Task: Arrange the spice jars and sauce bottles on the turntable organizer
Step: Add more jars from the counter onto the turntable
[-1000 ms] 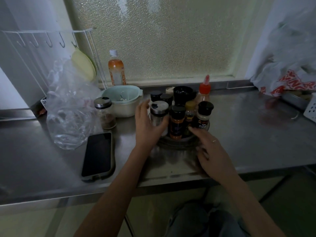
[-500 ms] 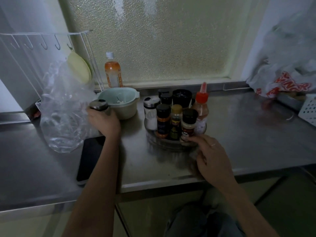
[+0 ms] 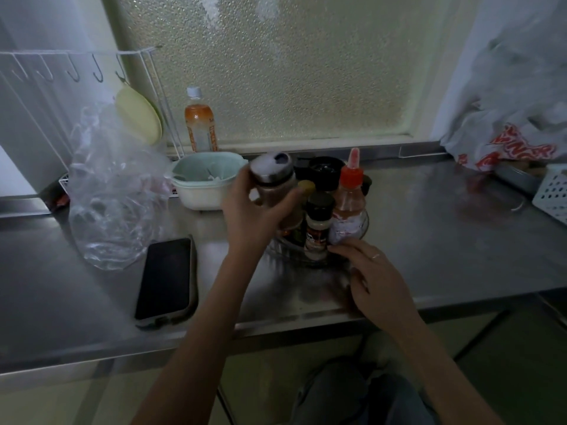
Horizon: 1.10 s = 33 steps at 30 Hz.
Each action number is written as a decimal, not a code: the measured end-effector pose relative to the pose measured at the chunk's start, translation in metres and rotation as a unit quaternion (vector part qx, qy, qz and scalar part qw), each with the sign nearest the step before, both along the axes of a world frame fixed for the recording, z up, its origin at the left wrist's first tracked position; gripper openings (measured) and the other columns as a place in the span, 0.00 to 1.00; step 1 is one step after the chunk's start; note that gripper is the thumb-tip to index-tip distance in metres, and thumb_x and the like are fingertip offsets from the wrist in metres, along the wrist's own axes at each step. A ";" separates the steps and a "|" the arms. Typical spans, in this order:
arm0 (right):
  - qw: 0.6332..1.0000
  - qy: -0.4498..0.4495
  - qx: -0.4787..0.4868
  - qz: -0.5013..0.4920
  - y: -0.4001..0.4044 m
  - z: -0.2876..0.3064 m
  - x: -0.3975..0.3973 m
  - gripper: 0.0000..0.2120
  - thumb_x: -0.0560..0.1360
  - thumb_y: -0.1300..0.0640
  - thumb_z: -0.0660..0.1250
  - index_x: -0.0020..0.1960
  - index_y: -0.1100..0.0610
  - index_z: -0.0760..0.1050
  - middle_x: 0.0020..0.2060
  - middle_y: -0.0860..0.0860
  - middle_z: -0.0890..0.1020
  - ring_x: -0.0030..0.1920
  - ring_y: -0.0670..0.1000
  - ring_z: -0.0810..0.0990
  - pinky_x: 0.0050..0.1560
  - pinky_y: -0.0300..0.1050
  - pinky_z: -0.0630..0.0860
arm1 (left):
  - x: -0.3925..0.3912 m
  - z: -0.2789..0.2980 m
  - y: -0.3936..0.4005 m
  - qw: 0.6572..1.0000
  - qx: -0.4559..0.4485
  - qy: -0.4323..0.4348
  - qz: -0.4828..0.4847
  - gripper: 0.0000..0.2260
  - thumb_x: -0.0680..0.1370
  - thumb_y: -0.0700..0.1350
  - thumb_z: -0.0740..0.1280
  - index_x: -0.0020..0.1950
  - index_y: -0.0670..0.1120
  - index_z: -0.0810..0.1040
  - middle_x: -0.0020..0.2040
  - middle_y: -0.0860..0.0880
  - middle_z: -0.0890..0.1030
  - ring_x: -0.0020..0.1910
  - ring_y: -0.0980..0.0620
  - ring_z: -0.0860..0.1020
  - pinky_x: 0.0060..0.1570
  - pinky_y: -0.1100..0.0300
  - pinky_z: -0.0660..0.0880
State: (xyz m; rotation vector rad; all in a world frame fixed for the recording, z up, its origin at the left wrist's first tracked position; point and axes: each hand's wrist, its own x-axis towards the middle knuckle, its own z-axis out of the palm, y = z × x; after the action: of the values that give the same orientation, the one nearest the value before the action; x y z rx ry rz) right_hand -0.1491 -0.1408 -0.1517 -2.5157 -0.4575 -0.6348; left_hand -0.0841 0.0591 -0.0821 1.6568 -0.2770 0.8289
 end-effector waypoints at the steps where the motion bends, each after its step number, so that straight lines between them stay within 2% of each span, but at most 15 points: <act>1: 1.000 0.005 0.000 0.000 0.000 0.000 0.000 0.24 0.69 0.60 0.53 0.63 0.54 0.74 0.64 0.53 0.75 0.62 0.49 0.69 0.62 0.40 0.66 | 0.001 -0.003 -0.004 1.000 0.024 0.000 -0.002 0.25 0.64 0.49 0.79 0.57 0.46 0.76 0.48 0.59 0.79 0.48 0.70 0.77 0.44 0.75 0.73; 3: 1.000 0.015 0.008 -0.005 -0.002 0.000 0.000 0.24 0.69 0.63 0.55 0.63 0.53 0.74 0.65 0.53 0.75 0.64 0.48 0.69 0.64 0.33 0.62 | 0.002 -0.010 -0.008 0.998 0.063 0.007 -0.007 0.25 0.64 0.48 0.79 0.57 0.47 0.76 0.48 0.59 0.79 0.48 0.73 0.76 0.46 0.76 0.72; 6: 1.000 0.013 0.016 -0.009 -0.002 0.002 0.000 0.24 0.68 0.65 0.57 0.62 0.55 0.75 0.64 0.54 0.75 0.64 0.49 0.68 0.64 0.23 0.55 | 0.003 -0.020 -0.006 0.997 0.071 0.029 -0.008 0.25 0.64 0.49 0.79 0.58 0.48 0.75 0.50 0.57 0.79 0.49 0.69 0.76 0.49 0.76 0.71; 11: 0.999 0.026 0.019 -0.001 0.000 0.003 -0.001 0.24 0.68 0.64 0.57 0.63 0.54 0.74 0.65 0.53 0.74 0.65 0.49 0.68 0.64 0.30 0.59 | 0.008 -0.021 -0.003 0.993 0.101 0.053 -0.017 0.24 0.65 0.50 0.78 0.58 0.48 0.75 0.53 0.53 0.79 0.50 0.61 0.76 0.49 0.76 0.70; 13: 0.999 0.028 0.019 0.001 0.000 0.003 -0.001 0.25 0.68 0.64 0.56 0.63 0.54 0.74 0.66 0.53 0.74 0.66 0.48 0.68 0.65 0.28 0.57 | 0.011 -0.020 -0.003 0.991 0.120 0.061 -0.016 0.26 0.66 0.49 0.77 0.60 0.43 0.75 0.55 0.48 0.78 0.52 0.57 0.75 0.51 0.76 0.69; 15: 0.999 0.027 0.020 -0.001 -0.001 0.002 -0.001 0.25 0.68 0.64 0.56 0.63 0.54 0.74 0.66 0.53 0.74 0.66 0.48 0.68 0.64 0.25 0.56 | 0.015 -0.018 -0.003 0.989 0.133 0.063 -0.023 0.25 0.67 0.47 0.77 0.61 0.41 0.75 0.55 0.44 0.77 0.51 0.58 0.73 0.52 0.76 0.68; 19: 0.999 0.025 0.032 -0.006 -0.002 0.001 0.001 0.25 0.67 0.64 0.56 0.62 0.54 0.74 0.66 0.52 0.73 0.65 0.49 0.68 0.62 0.34 0.62 | 0.019 -0.017 0.001 0.989 0.088 0.098 -0.071 0.22 0.68 0.45 0.76 0.58 0.45 0.75 0.56 0.45 0.77 0.53 0.52 0.76 0.57 0.54 0.76; 22: 0.999 0.029 0.029 -0.007 -0.002 0.001 0.002 0.25 0.67 0.64 0.56 0.62 0.55 0.74 0.65 0.53 0.74 0.65 0.49 0.68 0.63 0.29 0.60 | 0.023 -0.017 0.004 0.983 0.088 0.123 -0.101 0.24 0.66 0.50 0.76 0.58 0.46 0.75 0.56 0.45 0.78 0.54 0.48 0.77 0.57 0.47 0.76; 24: 0.999 0.032 0.025 -0.006 -0.003 0.001 0.002 0.25 0.67 0.64 0.56 0.62 0.55 0.74 0.65 0.53 0.74 0.65 0.48 0.68 0.62 0.22 0.55 | 0.025 -0.016 0.004 0.980 0.103 0.127 -0.114 0.24 0.64 0.52 0.74 0.58 0.48 0.74 0.56 0.45 0.78 0.55 0.48 0.76 0.57 0.47 0.76; 26: 0.999 0.038 0.026 -0.003 -0.002 0.001 0.002 0.25 0.67 0.64 0.56 0.62 0.54 0.74 0.66 0.52 0.73 0.65 0.48 0.68 0.62 0.21 0.54 | 0.027 -0.019 0.003 0.982 0.095 0.118 -0.110 0.23 0.66 0.49 0.75 0.58 0.49 0.73 0.56 0.46 0.77 0.55 0.49 0.76 0.58 0.49 0.76; 29: 0.999 0.039 0.024 0.008 -0.001 0.001 0.001 0.26 0.66 0.65 0.56 0.63 0.54 0.74 0.66 0.52 0.73 0.65 0.48 0.68 0.62 0.20 0.53 | 0.029 -0.030 0.004 0.987 0.047 0.119 -0.093 0.23 0.69 0.38 0.75 0.60 0.42 0.72 0.59 0.42 0.76 0.57 0.49 0.76 0.59 0.50 0.76; 33: 0.999 0.037 0.031 0.016 -0.002 0.002 0.002 0.26 0.67 0.66 0.56 0.62 0.55 0.74 0.65 0.52 0.74 0.65 0.48 0.69 0.62 0.22 0.56 | 0.034 -0.033 0.009 0.987 0.042 0.126 -0.092 0.23 0.69 0.36 0.75 0.61 0.38 0.72 0.58 0.39 0.77 0.55 0.52 0.78 0.54 0.61 0.77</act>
State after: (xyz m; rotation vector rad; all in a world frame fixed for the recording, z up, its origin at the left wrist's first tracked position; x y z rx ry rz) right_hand -0.1473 -0.1424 -0.1501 -2.4594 -0.4442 -0.5333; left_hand -0.0499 0.0685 -0.1155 1.7647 -0.2855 0.4681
